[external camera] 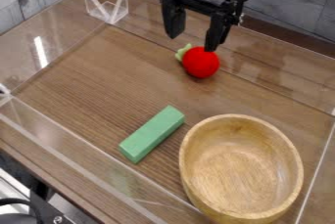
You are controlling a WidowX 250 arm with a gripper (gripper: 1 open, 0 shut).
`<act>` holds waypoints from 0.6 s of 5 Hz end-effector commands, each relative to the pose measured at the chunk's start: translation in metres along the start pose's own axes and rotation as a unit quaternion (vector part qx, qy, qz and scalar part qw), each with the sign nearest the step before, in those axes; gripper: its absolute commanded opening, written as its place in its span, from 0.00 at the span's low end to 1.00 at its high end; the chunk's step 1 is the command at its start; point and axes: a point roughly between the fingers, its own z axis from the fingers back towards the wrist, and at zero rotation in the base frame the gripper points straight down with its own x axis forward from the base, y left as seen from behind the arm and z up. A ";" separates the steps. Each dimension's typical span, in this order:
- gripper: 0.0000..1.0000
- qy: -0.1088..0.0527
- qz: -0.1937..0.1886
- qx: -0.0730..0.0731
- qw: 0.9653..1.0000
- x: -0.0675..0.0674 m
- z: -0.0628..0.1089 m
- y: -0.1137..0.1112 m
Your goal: Move the red fruit to the right
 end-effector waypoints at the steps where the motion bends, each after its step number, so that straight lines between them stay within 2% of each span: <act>1: 1.00 -0.011 0.004 -0.002 1.000 -0.003 -0.003 0.012; 3: 1.00 -0.050 -0.022 -0.007 0.998 -0.005 0.021 0.043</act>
